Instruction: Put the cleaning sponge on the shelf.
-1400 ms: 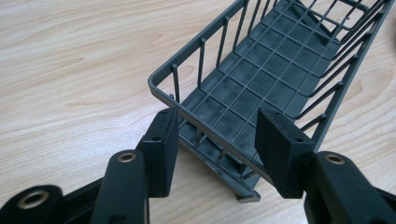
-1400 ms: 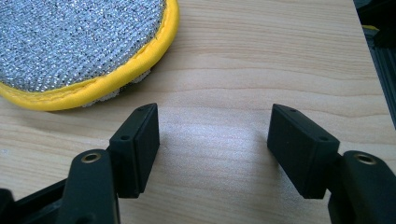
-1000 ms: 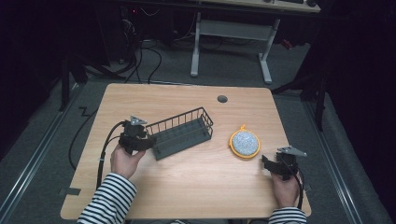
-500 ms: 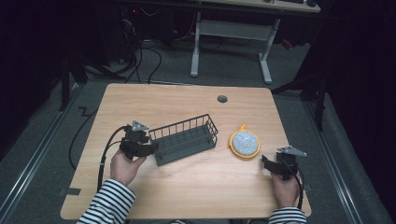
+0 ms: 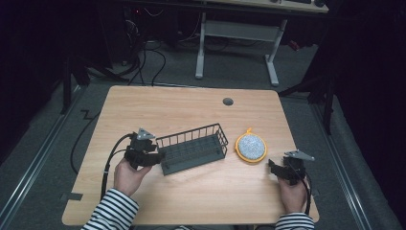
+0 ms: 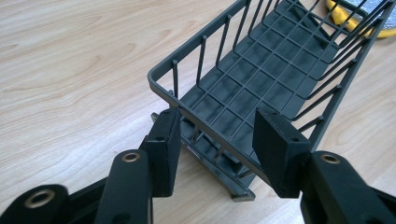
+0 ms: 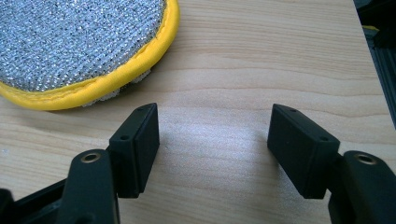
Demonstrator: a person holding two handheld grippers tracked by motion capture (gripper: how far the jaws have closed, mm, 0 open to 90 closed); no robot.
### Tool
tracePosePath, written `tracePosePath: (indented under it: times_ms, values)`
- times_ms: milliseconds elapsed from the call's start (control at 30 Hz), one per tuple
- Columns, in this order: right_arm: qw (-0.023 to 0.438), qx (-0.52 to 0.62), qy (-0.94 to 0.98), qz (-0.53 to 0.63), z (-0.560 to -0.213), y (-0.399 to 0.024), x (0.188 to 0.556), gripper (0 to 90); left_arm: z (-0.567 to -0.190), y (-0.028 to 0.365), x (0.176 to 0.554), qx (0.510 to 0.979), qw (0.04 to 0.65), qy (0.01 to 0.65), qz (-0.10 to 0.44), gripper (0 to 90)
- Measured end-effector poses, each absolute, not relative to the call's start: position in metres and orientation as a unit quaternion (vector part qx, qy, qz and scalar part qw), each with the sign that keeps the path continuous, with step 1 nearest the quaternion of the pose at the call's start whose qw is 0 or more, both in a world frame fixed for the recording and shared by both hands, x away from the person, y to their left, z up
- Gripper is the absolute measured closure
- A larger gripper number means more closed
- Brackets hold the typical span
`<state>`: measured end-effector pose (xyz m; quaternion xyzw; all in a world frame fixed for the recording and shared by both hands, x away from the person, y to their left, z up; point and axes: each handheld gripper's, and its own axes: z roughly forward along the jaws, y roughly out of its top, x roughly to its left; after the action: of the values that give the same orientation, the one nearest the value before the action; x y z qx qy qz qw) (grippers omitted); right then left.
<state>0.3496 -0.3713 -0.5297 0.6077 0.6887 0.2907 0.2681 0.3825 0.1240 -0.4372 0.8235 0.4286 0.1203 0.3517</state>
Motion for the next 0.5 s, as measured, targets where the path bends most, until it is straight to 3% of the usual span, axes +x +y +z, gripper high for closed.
tracePosePath:
  times_ms: [333,433,500]
  values:
    - [0.268,0.608,0.689,0.291,-0.5296,-0.3713,0.3496,34.3,-0.4386,0.1240,0.3806,0.823,0.359,0.426,0.111,51.5]
    - [0.268,0.608,0.689,0.291,-0.5297,-0.3713,0.3496,34.3,-0.4399,0.1224,0.3798,0.827,0.354,0.422,0.111,39.9]
    - [0.268,0.608,0.689,0.291,-0.5296,-0.3713,0.3496,34.3,-0.4392,0.1227,0.3787,0.824,0.361,0.422,0.113,37.9]
